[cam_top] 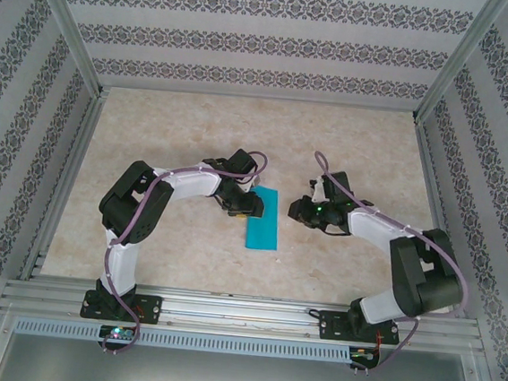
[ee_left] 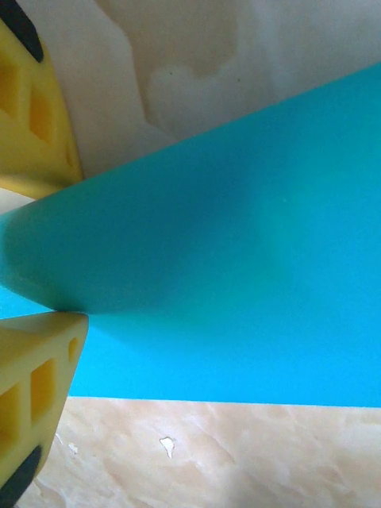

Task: Fold a paper plane with a square sheet of paper (fold left side to right side)
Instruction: Hold the square sheet of paper at the center of the table.

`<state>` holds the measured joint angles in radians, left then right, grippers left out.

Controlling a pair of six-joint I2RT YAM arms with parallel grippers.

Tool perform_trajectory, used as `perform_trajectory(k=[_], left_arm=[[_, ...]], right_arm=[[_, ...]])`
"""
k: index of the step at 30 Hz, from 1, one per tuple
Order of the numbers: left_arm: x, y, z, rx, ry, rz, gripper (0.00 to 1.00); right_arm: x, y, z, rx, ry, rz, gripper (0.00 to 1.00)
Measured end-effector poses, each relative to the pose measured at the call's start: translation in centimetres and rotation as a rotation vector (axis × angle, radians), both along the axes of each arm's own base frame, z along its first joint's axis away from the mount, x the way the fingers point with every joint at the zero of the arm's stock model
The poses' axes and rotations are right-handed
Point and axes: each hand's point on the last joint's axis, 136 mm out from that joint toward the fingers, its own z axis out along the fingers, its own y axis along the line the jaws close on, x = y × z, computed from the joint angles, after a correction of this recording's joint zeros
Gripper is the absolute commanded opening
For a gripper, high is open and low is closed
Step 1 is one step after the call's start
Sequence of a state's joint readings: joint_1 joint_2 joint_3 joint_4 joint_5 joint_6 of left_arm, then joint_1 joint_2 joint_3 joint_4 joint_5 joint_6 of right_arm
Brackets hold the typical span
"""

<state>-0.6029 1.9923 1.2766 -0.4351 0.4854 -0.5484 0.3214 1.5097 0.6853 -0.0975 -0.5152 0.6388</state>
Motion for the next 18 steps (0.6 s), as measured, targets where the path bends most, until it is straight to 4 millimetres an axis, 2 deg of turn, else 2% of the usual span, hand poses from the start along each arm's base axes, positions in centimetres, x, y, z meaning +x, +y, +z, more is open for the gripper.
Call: perform_trajectory(k=[5,9,18], left_arm=[[0.0,0.0,0.0,0.000,0.000,0.000,0.45],[0.0,0.0,0.0,0.000,0.001,0.000,0.45],[0.0,0.0,0.0,0.002,0.002,0.000,0.45]], right_arm=[[-0.9,2.8,-1.6,0.042,0.072,0.067,0.02],[-0.8,4.6,-2.3,0.051,0.090,0.108,0.00],[-1.0,5.1,-3.3,0.042,0.107,0.123,0.00]])
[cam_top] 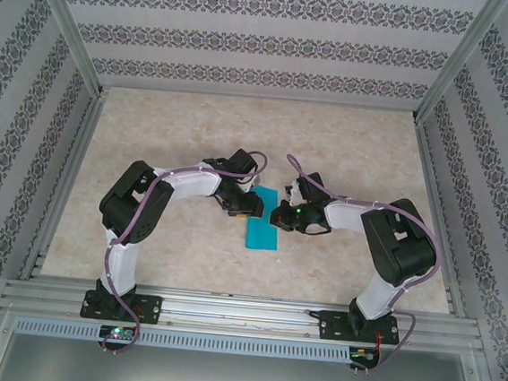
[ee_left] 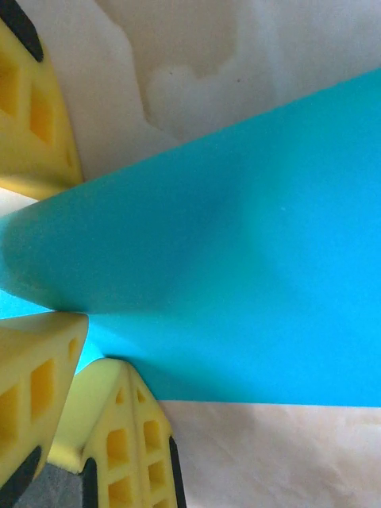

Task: Fold a paper plane with a square sheet of paper (fold left side to right side)
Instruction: Hold the square sheet of paper at the center of the table.

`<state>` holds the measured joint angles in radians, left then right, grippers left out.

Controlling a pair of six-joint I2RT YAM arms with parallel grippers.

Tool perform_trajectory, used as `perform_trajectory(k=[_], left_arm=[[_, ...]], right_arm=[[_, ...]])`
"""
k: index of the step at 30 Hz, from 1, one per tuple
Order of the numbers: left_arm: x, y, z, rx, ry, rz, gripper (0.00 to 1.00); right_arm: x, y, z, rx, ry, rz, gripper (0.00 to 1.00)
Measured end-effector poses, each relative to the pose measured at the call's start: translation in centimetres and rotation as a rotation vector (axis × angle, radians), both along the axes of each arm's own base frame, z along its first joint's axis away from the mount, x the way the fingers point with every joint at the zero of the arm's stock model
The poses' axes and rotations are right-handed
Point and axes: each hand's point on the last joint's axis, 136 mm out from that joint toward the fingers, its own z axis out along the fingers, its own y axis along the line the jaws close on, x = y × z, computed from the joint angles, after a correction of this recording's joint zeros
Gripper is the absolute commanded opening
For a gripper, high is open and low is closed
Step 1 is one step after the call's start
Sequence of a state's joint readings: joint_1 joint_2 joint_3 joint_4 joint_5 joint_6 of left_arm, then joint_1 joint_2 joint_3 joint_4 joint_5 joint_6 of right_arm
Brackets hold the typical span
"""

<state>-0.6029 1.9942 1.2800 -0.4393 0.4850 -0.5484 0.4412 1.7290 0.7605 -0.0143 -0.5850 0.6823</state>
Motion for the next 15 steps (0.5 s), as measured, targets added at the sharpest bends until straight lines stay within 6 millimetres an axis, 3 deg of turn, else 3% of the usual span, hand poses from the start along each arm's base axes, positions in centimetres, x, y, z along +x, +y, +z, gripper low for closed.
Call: perform_trajectory(k=[11,15], left_arm=[[-0.1,-0.2,0.7,-0.014,-0.045,-0.008,0.54],[-0.4,0.5,1.1,-0.008,-0.081,0.002,0.57]], right_arm=[[0.1,0.1,-0.2,-0.006,0.006,0.007,0.00],[0.3,0.2,-0.2,-0.004,0.004,0.013,0.00]])
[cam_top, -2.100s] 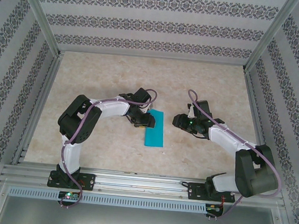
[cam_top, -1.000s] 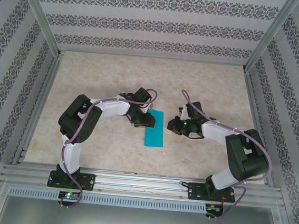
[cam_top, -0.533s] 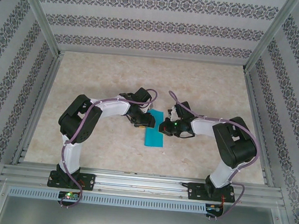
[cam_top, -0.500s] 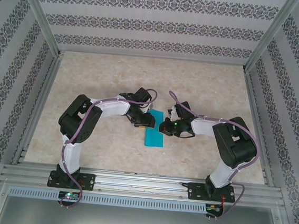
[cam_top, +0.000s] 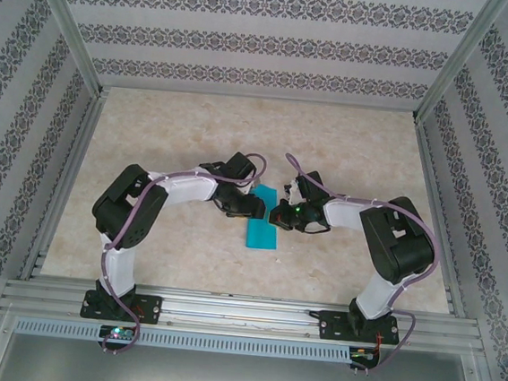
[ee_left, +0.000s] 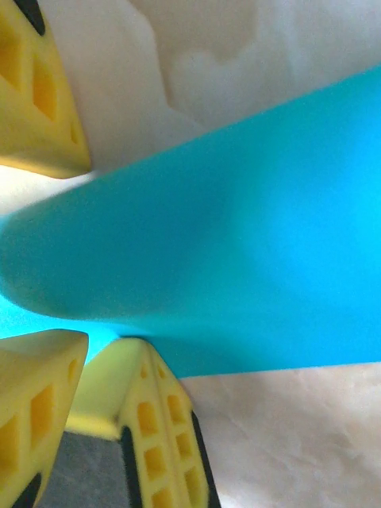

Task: Fold a paper plane with a square sheet of paper (fold left side to right side)
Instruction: Hold the square sheet of paper at the center of the table, then first fold the square sheet of paper in half at the center of the table.

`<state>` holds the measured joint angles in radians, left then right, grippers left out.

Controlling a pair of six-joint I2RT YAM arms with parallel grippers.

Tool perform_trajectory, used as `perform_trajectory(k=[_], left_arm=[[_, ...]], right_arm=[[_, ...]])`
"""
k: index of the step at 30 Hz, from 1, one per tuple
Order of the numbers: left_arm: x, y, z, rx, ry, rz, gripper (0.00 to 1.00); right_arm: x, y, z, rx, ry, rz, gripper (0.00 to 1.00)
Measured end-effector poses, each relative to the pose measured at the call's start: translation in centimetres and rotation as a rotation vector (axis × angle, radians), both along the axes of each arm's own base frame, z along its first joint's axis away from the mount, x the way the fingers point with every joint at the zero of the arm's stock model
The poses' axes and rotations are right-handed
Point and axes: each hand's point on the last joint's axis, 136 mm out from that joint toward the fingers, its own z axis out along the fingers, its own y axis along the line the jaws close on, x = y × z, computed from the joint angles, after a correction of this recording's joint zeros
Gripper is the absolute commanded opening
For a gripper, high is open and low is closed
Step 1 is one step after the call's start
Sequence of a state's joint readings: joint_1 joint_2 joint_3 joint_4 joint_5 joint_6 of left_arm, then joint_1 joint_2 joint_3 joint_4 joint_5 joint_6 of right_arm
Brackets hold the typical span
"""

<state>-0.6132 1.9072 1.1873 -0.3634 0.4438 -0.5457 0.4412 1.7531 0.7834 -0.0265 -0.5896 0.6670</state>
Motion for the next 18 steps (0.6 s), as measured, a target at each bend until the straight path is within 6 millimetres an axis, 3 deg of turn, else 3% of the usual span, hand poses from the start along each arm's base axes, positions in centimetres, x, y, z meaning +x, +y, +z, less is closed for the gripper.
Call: perform_trajectory(k=[3,5,8,12,18], left_arm=[[-0.3,1.3,0.4,0.028,-0.028,0.021,0.57],[-0.5,1.9,1.2,0.032,-0.054,0.033,0.51],[-0.3,2.1,2.9,-0.002,-0.105,0.032,0.22],[-0.1,0.4,4.5,-0.113,-0.141,-0.008,0.06],[-0.5,-1.6,3.1,-0.212,-0.095,-0.056,0.02]], right_arm=[[0.1,0.1,0.0,-0.001,-0.002,0.003,0.00],[0.1,0.1,0.0,-0.002,-0.004,0.007,0.00],[0.1,0.0,0.0,-0.004,-0.004,0.009,0.00],[0.1,0.0,0.0,-0.006,-0.004,0.011,0.00],[0.2,0.0,0.0,-0.013,-0.002,0.012,0.00]])
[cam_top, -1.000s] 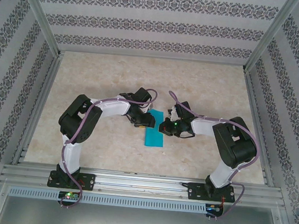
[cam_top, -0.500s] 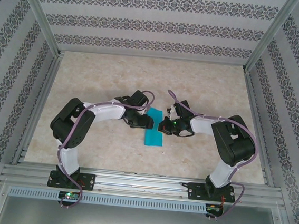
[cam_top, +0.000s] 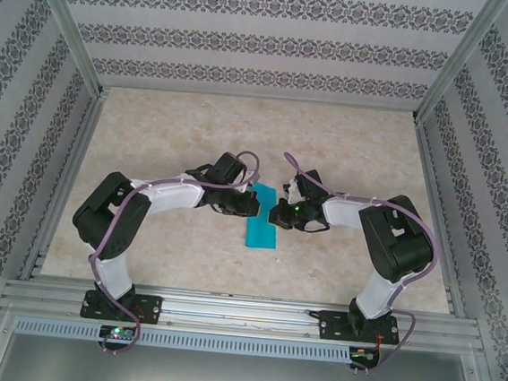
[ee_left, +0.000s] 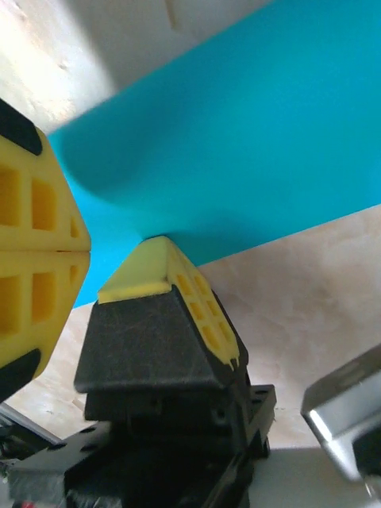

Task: Fold a paper plane with a square sheet of paper (fold left side to right side)
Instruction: First fold the square sheet of paper in half at the center of the table.

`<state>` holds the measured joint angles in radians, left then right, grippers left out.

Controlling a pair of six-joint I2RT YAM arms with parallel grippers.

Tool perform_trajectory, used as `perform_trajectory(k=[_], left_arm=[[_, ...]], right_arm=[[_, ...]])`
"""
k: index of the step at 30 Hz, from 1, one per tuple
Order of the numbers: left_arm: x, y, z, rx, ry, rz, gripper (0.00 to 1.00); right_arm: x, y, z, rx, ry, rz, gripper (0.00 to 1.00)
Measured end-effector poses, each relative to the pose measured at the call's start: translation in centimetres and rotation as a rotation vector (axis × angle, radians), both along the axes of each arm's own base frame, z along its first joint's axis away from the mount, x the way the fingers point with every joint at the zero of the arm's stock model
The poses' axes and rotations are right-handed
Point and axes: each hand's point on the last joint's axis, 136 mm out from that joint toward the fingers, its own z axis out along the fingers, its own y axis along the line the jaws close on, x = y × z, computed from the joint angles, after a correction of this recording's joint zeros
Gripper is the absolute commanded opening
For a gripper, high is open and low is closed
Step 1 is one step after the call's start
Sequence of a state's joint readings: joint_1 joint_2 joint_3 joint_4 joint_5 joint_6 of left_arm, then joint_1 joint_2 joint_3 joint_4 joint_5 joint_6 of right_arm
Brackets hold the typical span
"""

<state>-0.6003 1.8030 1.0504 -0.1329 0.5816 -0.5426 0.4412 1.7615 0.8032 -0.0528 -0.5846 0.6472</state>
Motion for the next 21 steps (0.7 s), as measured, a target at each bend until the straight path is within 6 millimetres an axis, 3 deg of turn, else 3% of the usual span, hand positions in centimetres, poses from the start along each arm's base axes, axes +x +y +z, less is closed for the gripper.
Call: perform_trajectory(k=[6,21], left_arm=[[-0.5,0.3,-2.3,0.028,0.042,0.002,0.03],[-0.7,2.0,-4.3,0.042,0.055,0.042,0.03]], right_arm=[[0.0,-0.1,0.0,-0.011,-0.006,0.008,0.00],[0.0,-0.2,-0.1,-0.023,-0.005,0.013,0.00]])
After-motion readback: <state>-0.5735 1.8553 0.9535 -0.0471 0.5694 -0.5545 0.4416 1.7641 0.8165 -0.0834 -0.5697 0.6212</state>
